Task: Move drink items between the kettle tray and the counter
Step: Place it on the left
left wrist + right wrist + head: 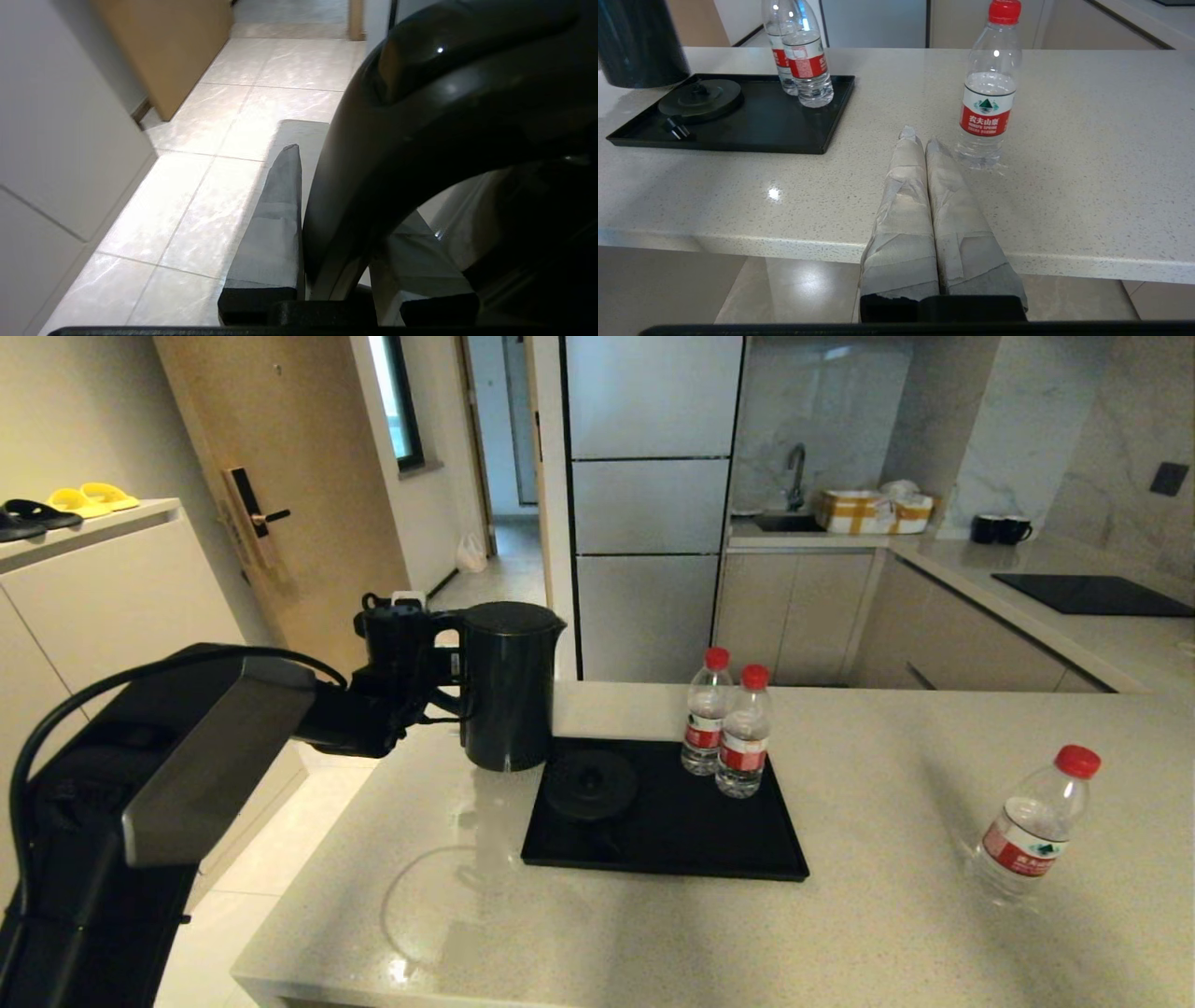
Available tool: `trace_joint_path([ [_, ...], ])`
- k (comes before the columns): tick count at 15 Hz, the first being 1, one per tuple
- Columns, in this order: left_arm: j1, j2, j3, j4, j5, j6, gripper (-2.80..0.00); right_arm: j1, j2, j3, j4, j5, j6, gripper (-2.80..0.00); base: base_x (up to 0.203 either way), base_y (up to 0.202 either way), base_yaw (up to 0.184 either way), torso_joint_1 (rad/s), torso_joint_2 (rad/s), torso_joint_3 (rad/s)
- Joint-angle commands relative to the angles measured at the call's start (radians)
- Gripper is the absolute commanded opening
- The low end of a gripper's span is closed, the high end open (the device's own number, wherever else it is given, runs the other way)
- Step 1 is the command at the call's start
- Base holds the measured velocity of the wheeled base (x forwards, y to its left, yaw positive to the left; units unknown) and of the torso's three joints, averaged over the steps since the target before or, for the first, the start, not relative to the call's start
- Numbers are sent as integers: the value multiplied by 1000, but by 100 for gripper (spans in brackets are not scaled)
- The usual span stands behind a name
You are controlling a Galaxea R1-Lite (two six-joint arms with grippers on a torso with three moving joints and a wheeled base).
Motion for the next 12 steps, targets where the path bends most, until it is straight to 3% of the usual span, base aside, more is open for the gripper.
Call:
trace_joint_path([
  [1, 23, 13, -24, 5, -5, -1, -280, 0, 1, 0, 0, 0, 0, -280, 0, 0, 0, 0, 0, 0],
  [7, 30, 34, -15, 13, -8, -14, -280, 0, 1, 0, 0, 0, 0, -280, 0, 0, 0, 0, 0, 0],
  [12, 60, 27, 77, -31, -5, -13, -280, 0, 1, 0, 0, 0, 0, -280, 0, 0, 0, 0, 0, 0],
])
